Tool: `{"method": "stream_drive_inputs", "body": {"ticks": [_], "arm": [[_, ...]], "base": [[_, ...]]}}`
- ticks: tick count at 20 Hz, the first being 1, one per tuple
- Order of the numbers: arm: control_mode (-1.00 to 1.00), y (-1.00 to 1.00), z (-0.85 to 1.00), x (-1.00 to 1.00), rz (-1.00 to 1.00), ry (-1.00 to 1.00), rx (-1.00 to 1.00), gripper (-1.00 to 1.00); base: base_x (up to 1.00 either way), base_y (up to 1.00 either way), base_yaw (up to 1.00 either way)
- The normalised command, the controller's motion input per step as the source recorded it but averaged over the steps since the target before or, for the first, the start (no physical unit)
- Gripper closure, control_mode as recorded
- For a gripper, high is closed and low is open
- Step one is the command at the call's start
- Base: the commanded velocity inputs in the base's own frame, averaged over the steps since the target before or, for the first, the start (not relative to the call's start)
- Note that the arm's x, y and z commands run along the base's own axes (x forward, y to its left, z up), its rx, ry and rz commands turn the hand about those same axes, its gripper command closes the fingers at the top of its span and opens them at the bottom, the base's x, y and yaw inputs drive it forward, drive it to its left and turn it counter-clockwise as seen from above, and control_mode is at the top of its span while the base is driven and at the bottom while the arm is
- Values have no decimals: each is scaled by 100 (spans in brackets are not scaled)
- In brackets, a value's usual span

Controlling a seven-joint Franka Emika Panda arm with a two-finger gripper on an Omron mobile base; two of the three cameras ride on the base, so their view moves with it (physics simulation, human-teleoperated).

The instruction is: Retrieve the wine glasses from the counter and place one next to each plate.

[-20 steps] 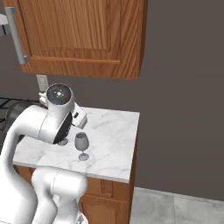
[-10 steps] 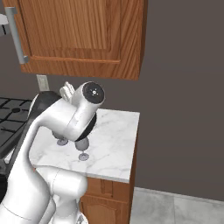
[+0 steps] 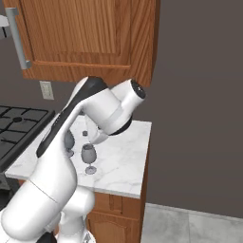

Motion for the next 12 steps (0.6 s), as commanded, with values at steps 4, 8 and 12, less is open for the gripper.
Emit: {"method": "stream_drive_inputs", "body": {"ticks": [4, 8, 12], "arm": [[-100, -3, -10, 0, -1, 21, 16, -100], [-100, 0, -36, 1, -6, 31, 9, -100], [-100, 0, -37, 0, -7, 37, 8, -100]], "base": [[0, 0, 0], [0, 0, 0], [0, 0, 0]]}}
